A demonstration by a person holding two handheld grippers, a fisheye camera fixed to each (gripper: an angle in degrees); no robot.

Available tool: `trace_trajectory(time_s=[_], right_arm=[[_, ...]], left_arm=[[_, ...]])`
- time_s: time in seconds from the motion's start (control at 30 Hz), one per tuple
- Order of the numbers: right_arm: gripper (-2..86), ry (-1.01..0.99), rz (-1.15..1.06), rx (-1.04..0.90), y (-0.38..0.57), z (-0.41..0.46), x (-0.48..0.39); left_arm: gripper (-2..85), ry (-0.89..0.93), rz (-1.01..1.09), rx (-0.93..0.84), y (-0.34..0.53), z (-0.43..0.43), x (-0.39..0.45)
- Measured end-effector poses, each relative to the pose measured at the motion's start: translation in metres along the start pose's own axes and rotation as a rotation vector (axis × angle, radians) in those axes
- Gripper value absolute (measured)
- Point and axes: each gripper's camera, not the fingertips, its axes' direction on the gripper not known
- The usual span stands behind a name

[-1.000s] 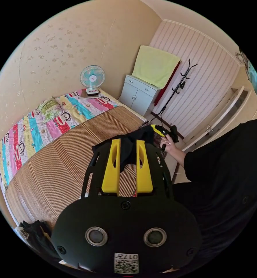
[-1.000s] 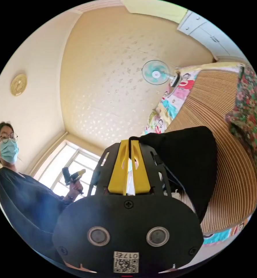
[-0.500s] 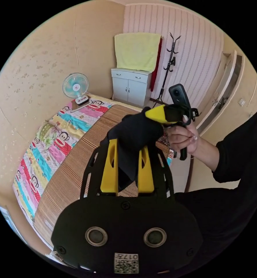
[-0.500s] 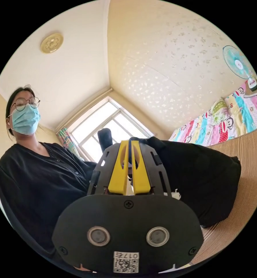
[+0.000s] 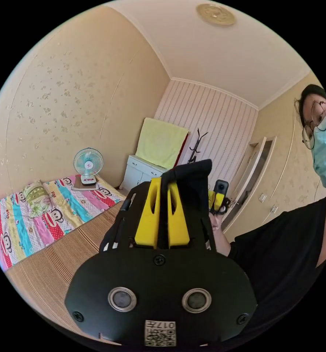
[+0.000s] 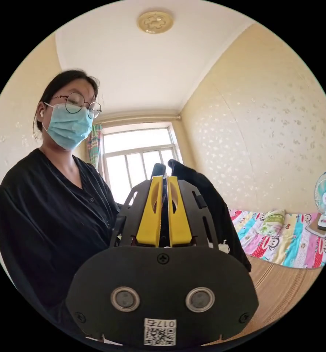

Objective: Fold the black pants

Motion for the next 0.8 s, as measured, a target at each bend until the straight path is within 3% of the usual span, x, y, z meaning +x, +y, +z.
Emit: trace_trajectory(time_s=[0.2,0.33,0.43,0.6,0.8], right_arm=[[5.0,0.474,0.195,-0.024,0.060,-0.001,-0.073],[7.6,0.565,0.256,0.028,0.090,0.018,-0.126],[11.5,0.641,0.278,-0.075,0.100,0.058,-0.161],[17.6,0.936,0.198,-0.245,0.103,0.140,-0.220],[19.5,1.245,-0.066,-0.243,0.070,0.222,-0.276]], left_arm=[[0.3,0.041,0.050,0.044,-0.028,-0.038,0.014],[0.3,0.086,0.052,0.093,-0.045,-0.064,0.017],[0.5,0.125,0.026,0.150,-0.056,-0.086,0.019],[0.6,0.190,0.040,0.232,-0.078,-0.131,0.032],[0.9,0.234,0.117,0.297,-0.102,-0.202,0.060]])
